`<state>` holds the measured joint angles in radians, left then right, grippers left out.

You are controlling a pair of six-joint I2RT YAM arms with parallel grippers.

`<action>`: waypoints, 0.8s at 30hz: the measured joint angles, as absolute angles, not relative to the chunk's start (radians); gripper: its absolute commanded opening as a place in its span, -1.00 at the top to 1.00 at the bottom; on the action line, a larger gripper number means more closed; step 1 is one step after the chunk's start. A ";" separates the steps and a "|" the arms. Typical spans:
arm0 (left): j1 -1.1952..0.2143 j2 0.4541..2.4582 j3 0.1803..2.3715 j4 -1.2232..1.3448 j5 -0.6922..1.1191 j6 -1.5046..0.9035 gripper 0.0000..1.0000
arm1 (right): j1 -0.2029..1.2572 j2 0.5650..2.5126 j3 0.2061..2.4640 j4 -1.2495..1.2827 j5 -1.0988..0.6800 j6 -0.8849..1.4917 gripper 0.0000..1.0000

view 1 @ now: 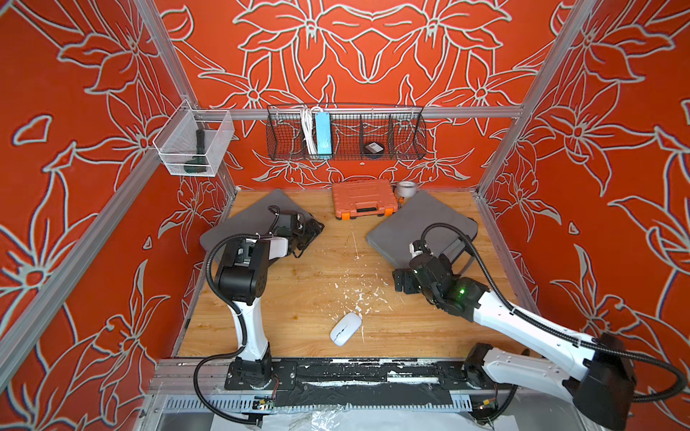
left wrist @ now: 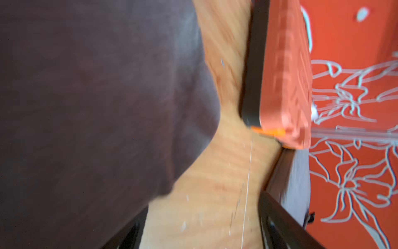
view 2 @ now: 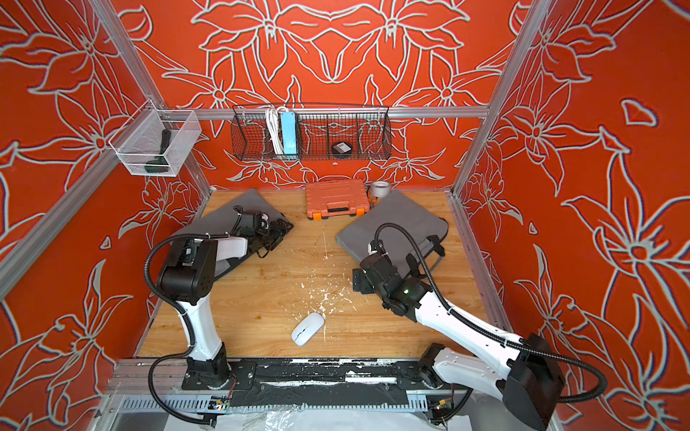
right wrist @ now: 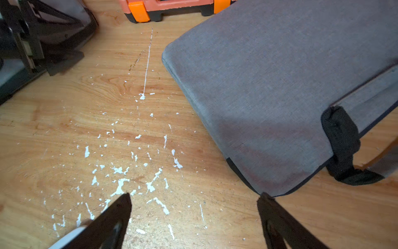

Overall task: Put the mouse into the laptop bag
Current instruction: Move the zippered laptop bag to the center of the board.

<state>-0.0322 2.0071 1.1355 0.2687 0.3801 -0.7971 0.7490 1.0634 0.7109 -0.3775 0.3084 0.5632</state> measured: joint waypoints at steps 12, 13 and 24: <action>0.014 2.067 1.276 0.195 0.384 -0.835 -0.72 | 0.487 1.027 0.604 -0.353 0.306 0.675 -0.97; 0.013 2.065 1.276 0.191 0.385 -0.838 -0.72 | 0.454 1.016 0.588 -0.352 0.294 0.686 -0.98; 0.002 1.692 1.042 0.088 0.235 -0.826 -0.82 | 0.139 0.850 0.430 -0.380 0.221 0.808 -0.98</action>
